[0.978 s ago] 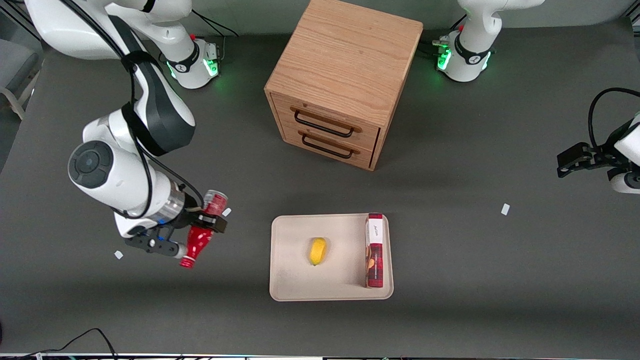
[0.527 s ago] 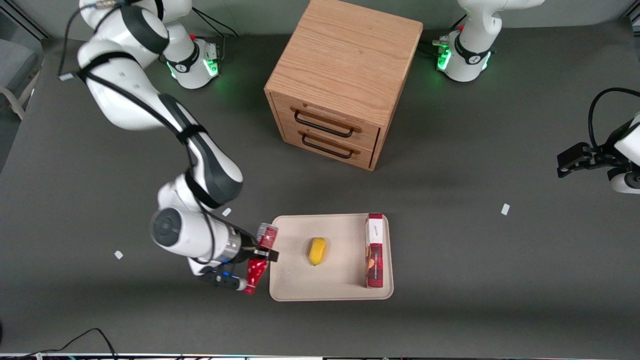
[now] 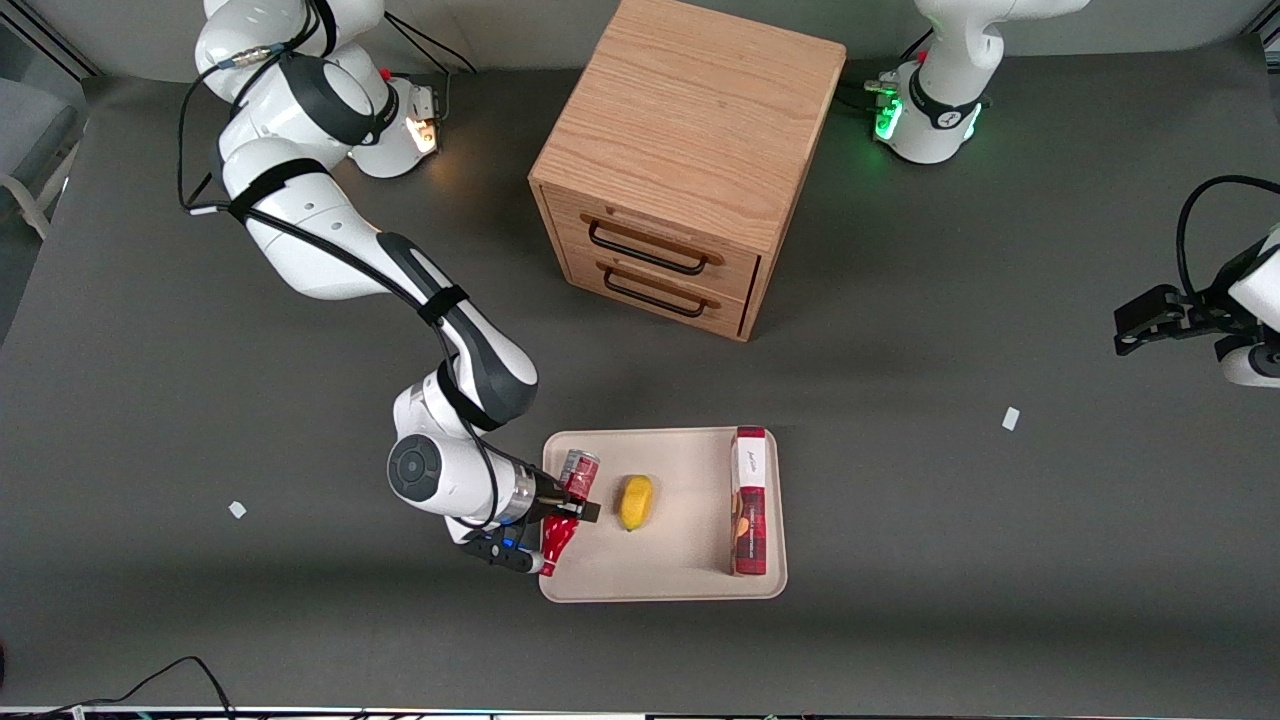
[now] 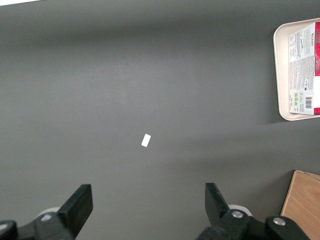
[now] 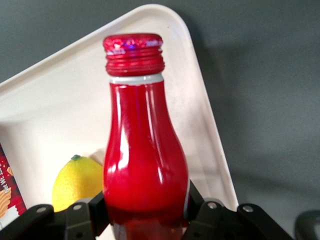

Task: Place coke bottle on tray
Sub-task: 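Lower the bottle onto the tray beside the lemon and open the gripper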

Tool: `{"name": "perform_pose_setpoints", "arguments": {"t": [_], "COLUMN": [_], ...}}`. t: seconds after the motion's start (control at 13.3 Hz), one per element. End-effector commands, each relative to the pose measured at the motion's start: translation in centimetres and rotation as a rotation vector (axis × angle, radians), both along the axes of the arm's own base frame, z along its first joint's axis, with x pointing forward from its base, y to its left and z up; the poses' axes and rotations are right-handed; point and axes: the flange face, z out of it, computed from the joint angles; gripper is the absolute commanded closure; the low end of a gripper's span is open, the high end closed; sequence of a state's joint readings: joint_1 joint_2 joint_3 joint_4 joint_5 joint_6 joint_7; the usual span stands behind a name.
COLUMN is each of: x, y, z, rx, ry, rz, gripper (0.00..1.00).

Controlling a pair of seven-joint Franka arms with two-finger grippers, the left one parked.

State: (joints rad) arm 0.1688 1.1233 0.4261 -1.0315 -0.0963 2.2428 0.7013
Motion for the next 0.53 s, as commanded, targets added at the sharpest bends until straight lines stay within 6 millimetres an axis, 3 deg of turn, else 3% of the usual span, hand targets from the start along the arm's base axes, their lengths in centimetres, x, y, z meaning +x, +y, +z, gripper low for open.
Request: {"name": "perform_pose_setpoints", "arguments": {"t": [0.0,0.15,0.3,0.45], "x": [0.5,0.7,0.5,-0.4], "y": [0.0,-0.3,-1.2,-2.3], "z": [0.8,1.9,4.7,11.0], "rx": [-0.033,-0.039,-0.096,-0.154], "ry": [-0.028,-0.038,-0.021,-0.014], "rz": [-0.006,-0.006,0.023,0.049], "gripper": [0.00,0.00,0.00,0.00]}}
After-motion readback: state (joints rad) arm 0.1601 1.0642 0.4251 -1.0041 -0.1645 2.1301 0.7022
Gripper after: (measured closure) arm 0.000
